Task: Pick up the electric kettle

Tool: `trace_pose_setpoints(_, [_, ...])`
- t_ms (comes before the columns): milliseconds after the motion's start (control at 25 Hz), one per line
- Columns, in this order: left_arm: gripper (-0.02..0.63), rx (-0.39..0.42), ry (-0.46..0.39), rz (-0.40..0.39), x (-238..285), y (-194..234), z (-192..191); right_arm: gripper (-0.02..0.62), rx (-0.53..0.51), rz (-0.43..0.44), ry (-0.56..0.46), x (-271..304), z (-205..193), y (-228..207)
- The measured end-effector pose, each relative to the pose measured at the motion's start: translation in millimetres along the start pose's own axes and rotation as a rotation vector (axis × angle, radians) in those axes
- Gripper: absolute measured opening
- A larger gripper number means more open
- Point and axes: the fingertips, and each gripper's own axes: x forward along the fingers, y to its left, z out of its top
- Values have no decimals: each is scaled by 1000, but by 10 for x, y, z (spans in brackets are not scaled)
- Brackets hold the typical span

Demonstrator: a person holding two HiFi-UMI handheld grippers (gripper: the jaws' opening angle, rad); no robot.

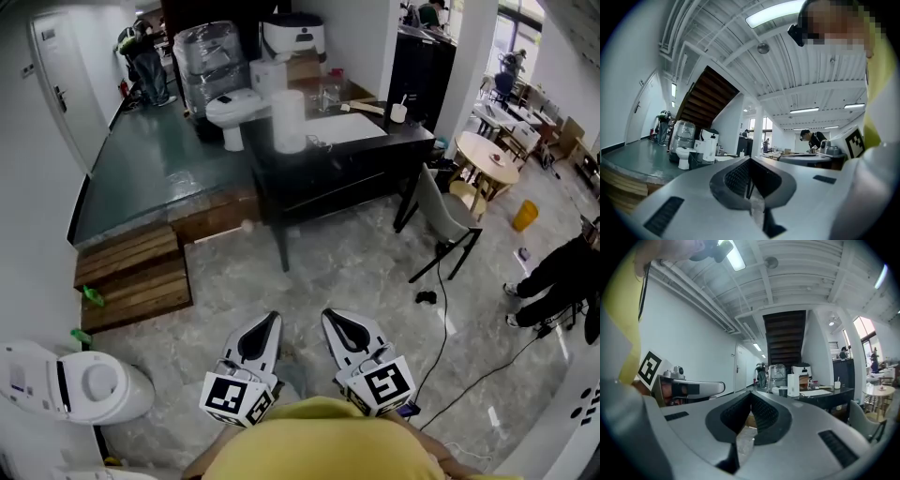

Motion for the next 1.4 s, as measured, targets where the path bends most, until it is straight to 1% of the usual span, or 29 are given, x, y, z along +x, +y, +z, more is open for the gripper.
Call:
trace_pose_setpoints(280, [9, 10, -7, -46, 626, 372, 205, 18, 38, -42, 6, 546, 83, -444])
trace_pose_setpoints(480, [9, 2, 5, -62, 1032, 814, 297, 18, 19, -60, -4, 1102, 178, -717])
trace_pose_setpoints(680, [9, 11, -6, -86, 1457, 1287, 426, 18, 22, -79, -23, 1676, 267, -920])
trace_pose_setpoints(840, [9, -1, 11, -133, 1753, 1535, 365, 18, 34, -128, -9, 1991, 173, -1109])
trace_pose_setpoints(1000, [9, -34, 29, -159, 1951, 1724, 293, 18, 46, -157, 11, 2192, 90, -1211])
trace_pose_setpoints(1120, [9, -55, 47, -162, 2021, 1811, 226, 18, 53, -170, 44, 2283, 25, -1267])
trace_pose_setpoints(1400, [9, -90, 71, -134, 2209, 2043, 64, 18, 67, -144, 69, 2542, -117, -1377])
